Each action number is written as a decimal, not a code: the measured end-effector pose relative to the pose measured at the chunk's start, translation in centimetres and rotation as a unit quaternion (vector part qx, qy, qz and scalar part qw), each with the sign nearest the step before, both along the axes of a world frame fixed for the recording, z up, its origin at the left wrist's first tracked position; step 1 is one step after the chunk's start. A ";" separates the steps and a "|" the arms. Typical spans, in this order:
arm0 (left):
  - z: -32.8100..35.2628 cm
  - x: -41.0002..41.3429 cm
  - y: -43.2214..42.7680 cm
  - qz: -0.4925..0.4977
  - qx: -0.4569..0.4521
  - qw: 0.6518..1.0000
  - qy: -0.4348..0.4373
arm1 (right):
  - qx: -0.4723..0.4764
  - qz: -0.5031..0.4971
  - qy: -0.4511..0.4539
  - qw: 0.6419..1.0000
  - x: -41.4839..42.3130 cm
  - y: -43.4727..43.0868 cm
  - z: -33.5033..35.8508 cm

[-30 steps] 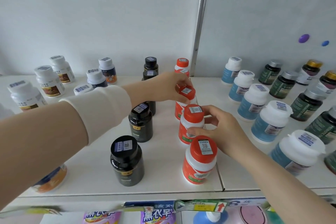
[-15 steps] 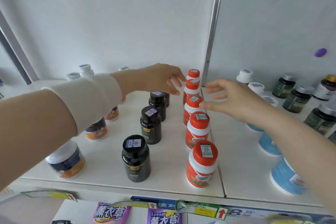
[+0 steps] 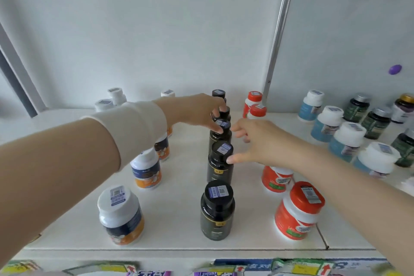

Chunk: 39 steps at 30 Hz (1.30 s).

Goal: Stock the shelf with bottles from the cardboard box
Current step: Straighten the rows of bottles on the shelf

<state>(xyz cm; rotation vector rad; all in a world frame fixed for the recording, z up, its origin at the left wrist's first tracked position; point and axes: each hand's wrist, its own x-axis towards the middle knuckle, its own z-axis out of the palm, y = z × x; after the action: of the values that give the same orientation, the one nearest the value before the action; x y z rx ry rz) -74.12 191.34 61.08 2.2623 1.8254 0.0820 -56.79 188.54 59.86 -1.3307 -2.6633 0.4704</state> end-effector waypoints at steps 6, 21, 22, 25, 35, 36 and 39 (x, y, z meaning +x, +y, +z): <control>-2.0 -0.3 0.8 -0.064 0.002 0.997 -0.040 | -0.080 -0.081 0.080 0.990 -1.5 -1.4 -2.6; -2.6 -0.4 0.1 -0.077 0.000 0.992 -0.096 | -0.104 -0.145 0.120 0.977 -0.6 -2.8 -3.6; -2.6 -0.3 0.0 -0.074 -0.001 0.993 -0.097 | -0.104 -0.143 0.115 0.977 -0.7 -2.8 -3.6; -2.6 -0.1 -0.1 -0.065 -0.005 0.993 -0.093 | -0.099 -0.137 0.098 0.981 -0.6 -2.6 -3.6; -2.3 0.3 -1.6 -0.024 -0.003 0.994 -0.104 | -0.108 -0.094 0.087 0.986 0.0 -1.9 -2.5; -2.0 0.1 -1.7 -0.018 -0.002 0.994 -0.108 | -0.111 -0.093 0.096 0.985 0.2 -1.8 -1.8; -0.2 -1.4 -2.4 -0.009 0.015 0.995 -0.094 | -0.083 -0.089 0.115 0.986 0.1 -1.4 0.7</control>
<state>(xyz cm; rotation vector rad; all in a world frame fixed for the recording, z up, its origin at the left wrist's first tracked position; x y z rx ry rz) -75.56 188.93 60.90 2.2074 1.7176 0.3104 -56.65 187.10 60.57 -1.4431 -2.3382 0.7834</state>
